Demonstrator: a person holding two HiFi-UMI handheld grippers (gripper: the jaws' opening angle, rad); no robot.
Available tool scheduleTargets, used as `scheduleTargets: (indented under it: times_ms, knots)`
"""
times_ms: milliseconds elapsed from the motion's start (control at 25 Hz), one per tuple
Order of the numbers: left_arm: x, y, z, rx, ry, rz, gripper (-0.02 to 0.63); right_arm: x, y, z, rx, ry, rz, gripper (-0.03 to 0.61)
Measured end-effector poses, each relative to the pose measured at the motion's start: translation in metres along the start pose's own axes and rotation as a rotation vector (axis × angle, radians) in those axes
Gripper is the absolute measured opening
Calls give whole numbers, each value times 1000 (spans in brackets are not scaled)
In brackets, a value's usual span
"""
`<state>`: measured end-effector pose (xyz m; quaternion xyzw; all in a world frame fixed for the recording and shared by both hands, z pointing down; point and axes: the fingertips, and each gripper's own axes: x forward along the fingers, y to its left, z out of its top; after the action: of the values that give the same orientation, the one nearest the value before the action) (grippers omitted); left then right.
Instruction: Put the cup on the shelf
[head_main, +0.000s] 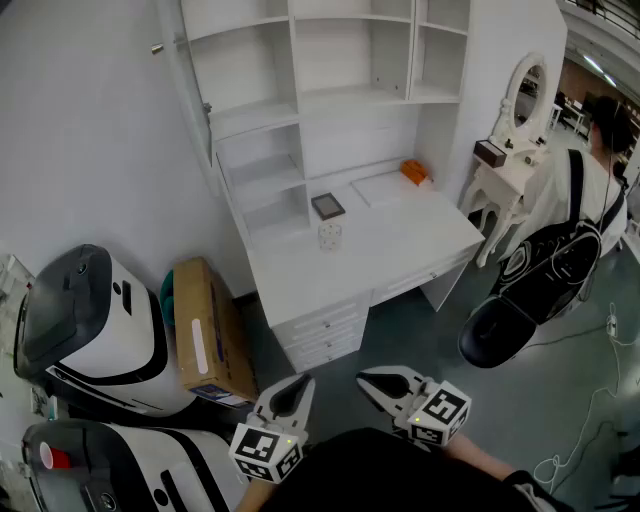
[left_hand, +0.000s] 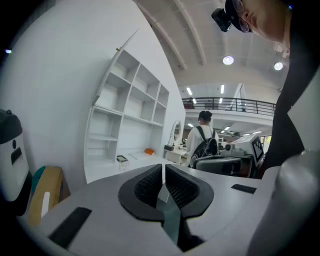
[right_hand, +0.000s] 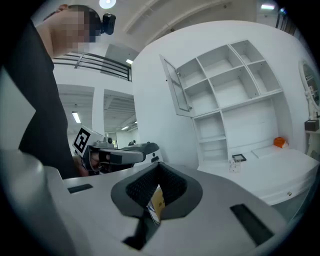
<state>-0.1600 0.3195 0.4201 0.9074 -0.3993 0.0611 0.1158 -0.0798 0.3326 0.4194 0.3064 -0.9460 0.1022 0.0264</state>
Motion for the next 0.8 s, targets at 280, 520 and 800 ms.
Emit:
scheduleTargets:
  times_ms: [280, 520, 800]
  knots:
    - [1, 7, 1, 24, 10, -2, 29, 11, -3, -1, 5, 6, 0, 15]
    - [-8, 19, -1, 31, 7, -6, 29, 27, 2, 0, -2, 10, -1, 15]
    - [-17, 30, -17, 25, 38, -46, 29, 42, 6, -11, 47, 26, 6, 15]
